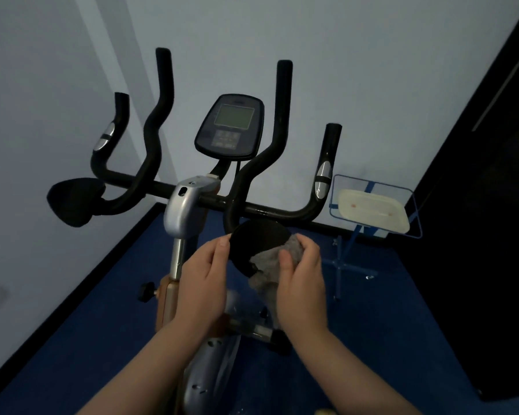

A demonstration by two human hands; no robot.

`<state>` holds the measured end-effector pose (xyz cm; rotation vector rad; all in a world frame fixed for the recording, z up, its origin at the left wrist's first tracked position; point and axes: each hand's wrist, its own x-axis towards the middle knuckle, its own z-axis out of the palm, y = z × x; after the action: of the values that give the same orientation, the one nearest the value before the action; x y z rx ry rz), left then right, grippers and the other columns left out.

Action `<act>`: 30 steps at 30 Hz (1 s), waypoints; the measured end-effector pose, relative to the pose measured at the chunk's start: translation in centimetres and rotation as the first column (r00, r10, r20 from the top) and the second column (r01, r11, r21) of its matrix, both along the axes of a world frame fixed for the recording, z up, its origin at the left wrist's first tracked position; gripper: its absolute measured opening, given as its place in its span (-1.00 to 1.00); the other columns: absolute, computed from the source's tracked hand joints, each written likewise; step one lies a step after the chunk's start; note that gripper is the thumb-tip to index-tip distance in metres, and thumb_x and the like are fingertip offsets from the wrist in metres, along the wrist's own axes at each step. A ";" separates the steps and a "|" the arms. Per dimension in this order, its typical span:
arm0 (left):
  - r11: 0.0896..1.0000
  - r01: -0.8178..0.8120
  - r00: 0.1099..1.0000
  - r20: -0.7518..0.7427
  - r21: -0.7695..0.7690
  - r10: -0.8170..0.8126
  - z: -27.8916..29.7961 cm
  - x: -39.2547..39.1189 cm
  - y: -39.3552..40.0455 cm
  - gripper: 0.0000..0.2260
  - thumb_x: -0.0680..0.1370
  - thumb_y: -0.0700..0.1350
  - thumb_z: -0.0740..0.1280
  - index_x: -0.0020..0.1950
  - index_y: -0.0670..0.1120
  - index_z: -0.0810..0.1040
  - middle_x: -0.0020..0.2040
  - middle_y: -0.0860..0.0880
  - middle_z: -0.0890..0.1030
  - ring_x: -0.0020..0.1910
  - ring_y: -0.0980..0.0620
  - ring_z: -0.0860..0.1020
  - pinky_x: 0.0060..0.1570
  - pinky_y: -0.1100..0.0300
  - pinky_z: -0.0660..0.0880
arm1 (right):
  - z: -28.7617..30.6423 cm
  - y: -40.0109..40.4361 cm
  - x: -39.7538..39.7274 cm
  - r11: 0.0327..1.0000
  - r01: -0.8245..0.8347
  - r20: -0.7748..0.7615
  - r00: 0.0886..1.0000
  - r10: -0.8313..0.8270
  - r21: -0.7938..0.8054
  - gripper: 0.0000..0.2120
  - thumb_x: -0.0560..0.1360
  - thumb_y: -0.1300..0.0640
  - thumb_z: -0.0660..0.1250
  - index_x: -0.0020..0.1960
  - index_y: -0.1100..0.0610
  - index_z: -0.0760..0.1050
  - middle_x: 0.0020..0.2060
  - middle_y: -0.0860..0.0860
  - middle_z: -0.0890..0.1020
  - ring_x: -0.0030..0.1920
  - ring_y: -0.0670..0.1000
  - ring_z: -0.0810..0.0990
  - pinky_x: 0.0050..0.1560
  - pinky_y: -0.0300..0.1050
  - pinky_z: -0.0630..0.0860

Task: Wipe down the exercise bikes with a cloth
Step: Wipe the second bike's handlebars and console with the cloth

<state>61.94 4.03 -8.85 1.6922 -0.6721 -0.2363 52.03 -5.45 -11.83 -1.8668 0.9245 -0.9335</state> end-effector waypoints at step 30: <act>0.836 -0.526 0.758 -0.534 -0.159 0.375 -2.0 -3.3 -2.1 -0.53 0.64 0.03 0.10 -0.35 0.05 0.67 -0.32 0.01 0.69 -0.36 0.12 0.63 -0.23 0.12 0.45 | 6.5 -5.2 8.3 0.090 -0.888 -0.772 0.438 0.460 -0.451 -0.76 0.61 -0.06 0.06 -0.14 -0.01 0.41 -0.21 -0.11 0.41 -0.16 -0.05 0.37 -0.17 -0.05 0.28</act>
<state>58.64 1.98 -10.85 1.3682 0.0972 -0.1843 60.30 -10.68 -5.36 -3.0138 -0.5537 -0.2110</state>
